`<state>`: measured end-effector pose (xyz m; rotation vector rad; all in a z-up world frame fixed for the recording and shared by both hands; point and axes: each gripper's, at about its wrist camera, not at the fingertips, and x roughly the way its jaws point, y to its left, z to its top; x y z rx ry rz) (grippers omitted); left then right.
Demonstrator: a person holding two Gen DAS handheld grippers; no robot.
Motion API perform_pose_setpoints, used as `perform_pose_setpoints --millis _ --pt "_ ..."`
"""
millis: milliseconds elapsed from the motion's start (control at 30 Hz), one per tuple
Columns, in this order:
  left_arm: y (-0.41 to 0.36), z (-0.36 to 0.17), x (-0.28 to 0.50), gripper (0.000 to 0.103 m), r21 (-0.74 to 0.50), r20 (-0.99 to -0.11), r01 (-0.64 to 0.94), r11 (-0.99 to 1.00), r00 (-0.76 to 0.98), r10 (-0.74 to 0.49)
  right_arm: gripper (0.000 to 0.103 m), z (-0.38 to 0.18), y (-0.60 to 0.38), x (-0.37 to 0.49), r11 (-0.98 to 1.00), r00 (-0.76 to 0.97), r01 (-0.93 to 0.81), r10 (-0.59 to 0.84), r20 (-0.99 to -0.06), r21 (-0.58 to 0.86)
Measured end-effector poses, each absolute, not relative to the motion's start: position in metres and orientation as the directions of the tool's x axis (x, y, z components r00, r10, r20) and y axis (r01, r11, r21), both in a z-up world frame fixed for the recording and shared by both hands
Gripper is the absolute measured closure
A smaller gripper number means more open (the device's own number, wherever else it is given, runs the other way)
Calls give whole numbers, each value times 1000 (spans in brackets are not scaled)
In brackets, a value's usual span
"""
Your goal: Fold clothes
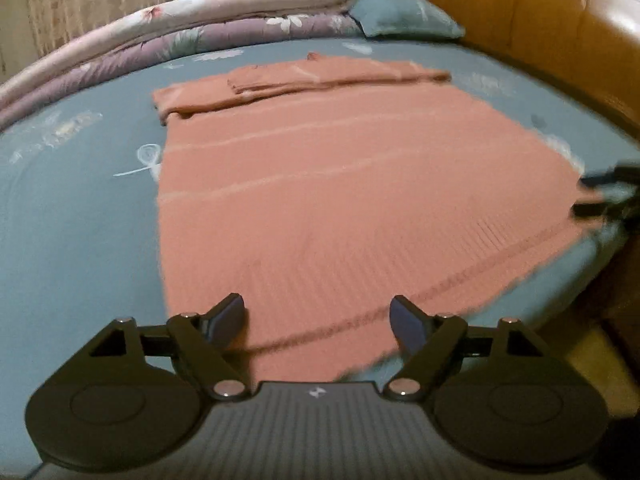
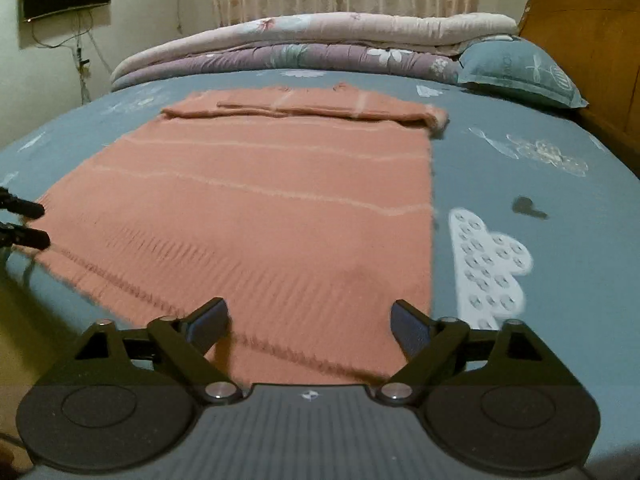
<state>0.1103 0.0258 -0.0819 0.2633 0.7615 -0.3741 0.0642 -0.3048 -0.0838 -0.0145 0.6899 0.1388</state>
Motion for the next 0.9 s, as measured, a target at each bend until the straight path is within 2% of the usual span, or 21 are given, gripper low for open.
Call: perform_pose_setpoints --millis 167,233,400,567,900 --pt "-8 -69 80 22 354 -642 492 795 746 -176 6 -68 -286 49 978 797 -168 60 -601 -125" --pt "-31 -73 73 22 441 -619 541 716 761 -193 1 -63 -271 50 960 817 -211 68 -572 -186" --pt "-83 -87 61 22 610 -583 604 513 780 -226 0 -64 -220 48 863 849 -315 70 -523 -395" --pt "-112 -95 56 20 691 -564 615 379 787 -248 0 -72 -180 43 730 869 -377 66 -490 -570" --pt "-123 -102 49 20 747 -565 626 224 775 -284 0 -73 -159 44 694 858 -428 111 -501 -579"
